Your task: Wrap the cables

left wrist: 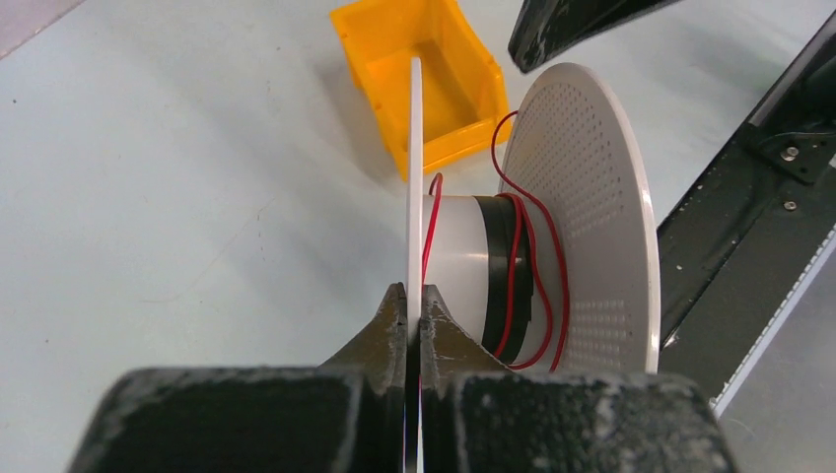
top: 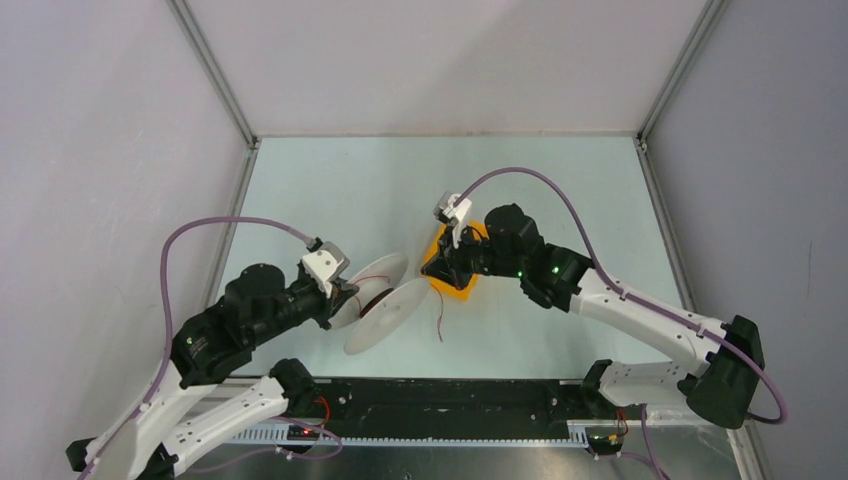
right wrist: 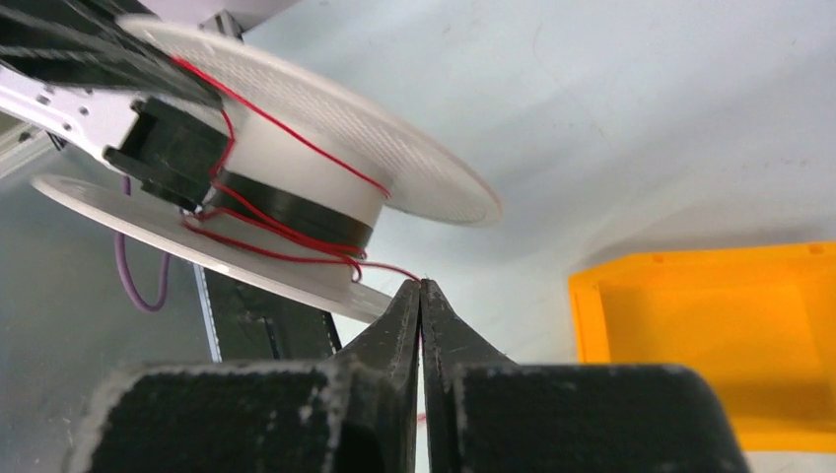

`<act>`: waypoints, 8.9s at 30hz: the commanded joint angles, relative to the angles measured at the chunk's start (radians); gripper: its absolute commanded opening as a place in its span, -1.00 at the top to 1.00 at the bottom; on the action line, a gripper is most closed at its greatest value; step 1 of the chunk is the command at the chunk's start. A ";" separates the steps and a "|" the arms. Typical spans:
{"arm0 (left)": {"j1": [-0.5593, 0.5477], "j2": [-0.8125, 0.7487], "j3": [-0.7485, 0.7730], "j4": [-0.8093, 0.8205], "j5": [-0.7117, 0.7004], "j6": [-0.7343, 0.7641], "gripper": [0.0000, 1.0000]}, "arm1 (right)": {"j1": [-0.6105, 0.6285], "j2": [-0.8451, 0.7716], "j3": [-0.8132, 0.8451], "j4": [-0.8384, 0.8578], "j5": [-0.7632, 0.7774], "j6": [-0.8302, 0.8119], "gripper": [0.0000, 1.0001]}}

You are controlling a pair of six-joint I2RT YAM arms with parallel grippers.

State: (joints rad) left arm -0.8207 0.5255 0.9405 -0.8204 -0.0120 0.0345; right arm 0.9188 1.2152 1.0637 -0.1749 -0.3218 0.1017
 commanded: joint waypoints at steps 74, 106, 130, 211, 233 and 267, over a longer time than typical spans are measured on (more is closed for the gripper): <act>0.000 0.047 0.212 0.370 0.498 -0.267 1.00 | -0.186 -0.274 -0.542 0.625 -0.616 -0.149 -0.18; 0.051 0.008 -0.217 1.087 -0.239 -0.960 1.00 | 0.016 -0.364 -0.644 0.907 0.488 0.695 1.00; 0.051 0.067 -0.401 1.289 -0.409 -1.199 1.00 | 0.131 -0.044 -0.360 0.896 0.914 0.871 1.00; 0.046 0.205 -0.481 1.585 -0.432 -1.478 1.00 | 0.174 0.229 -0.129 0.733 1.233 1.045 1.00; 0.050 0.165 -0.504 1.584 -0.477 -1.444 1.00 | 0.222 0.139 -0.212 0.771 1.238 0.881 0.61; 0.068 0.162 -0.511 1.584 -0.458 -1.424 1.00 | 0.209 -0.194 -0.335 0.704 0.961 0.354 0.30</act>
State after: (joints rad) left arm -0.7567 0.7235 0.4057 0.6075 -0.4854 -1.3460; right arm 1.1389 1.0973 0.7456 0.5533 0.7551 0.6453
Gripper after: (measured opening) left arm 0.023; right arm 0.341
